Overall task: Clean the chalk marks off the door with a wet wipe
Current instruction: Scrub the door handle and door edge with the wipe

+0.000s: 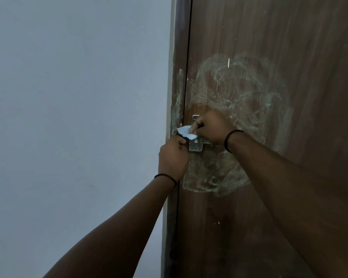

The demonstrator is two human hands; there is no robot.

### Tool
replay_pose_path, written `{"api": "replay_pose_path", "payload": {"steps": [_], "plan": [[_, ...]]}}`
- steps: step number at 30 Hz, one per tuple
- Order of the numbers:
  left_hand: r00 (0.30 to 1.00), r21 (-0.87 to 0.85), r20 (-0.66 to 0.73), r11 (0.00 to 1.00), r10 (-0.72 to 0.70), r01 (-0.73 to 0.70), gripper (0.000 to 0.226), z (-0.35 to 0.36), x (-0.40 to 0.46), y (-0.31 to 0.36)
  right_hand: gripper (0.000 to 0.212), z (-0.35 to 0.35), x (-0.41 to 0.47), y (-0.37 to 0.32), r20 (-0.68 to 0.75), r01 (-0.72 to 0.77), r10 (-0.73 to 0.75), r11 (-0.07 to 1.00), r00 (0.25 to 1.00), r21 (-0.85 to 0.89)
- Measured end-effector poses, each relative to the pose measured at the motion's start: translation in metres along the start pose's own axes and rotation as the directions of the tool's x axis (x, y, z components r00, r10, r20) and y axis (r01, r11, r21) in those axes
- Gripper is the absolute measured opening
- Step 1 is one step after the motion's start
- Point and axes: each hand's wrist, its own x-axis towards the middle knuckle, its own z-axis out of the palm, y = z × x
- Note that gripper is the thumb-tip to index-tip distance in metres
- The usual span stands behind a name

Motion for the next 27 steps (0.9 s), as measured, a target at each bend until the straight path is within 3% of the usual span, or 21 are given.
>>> {"api": "replay_pose_path", "payload": {"steps": [2, 6, 11, 16, 19, 23, 25, 27], "plan": [[0.999, -0.031, 0.032, 1.0, 0.005, -0.004, 0.018, 0.0, 0.0, -0.003, 0.013, -0.003, 0.002, 0.004, -0.003, -0.039, 0.04, 0.999, 0.999, 0.035], [0.998, -0.026, 0.06, 1.0, -0.007, 0.009, 0.021, -0.009, 0.003, -0.01, 0.012, -0.003, 0.009, -0.004, 0.009, -0.036, 0.038, 0.987, 0.999, -0.157], [0.997, -0.011, 0.08, 1.0, 0.01, -0.009, 0.024, -0.017, 0.0, -0.011, 0.011, -0.014, 0.015, -0.013, 0.118, -0.063, 0.087, 0.979, 0.989, -0.194], [0.999, -0.003, 0.04, 1.0, 0.009, -0.008, 0.025, -0.018, -0.003, -0.012, 0.013, -0.007, 0.008, -0.022, 0.146, 0.015, 0.018, 0.975, 0.989, -0.221], [0.999, 0.023, 0.039, 1.0, 0.008, -0.009, 0.024, -0.016, -0.007, -0.008, 0.006, -0.012, 0.002, -0.015, 0.081, -0.065, 0.073, 0.993, 0.994, -0.1], [1.0, 0.047, 0.006, 0.999, 0.022, -0.022, 0.023, -0.02, -0.008, -0.006, 0.008, -0.004, 0.001, -0.016, 0.033, -0.036, 0.039, 0.996, 0.999, -0.078], [1.0, 0.035, -0.007, 0.999, 0.015, -0.015, 0.024, -0.024, -0.007, -0.005, 0.017, -0.003, 0.003, -0.004, -0.025, -0.071, 0.07, 0.996, 0.997, -0.055], [1.0, 0.056, -0.016, 0.998, 0.022, -0.021, 0.025, -0.027, -0.006, -0.004, 0.011, 0.0, 0.003, 0.006, -0.068, -0.118, 0.112, 0.988, 0.991, -0.095]]}}
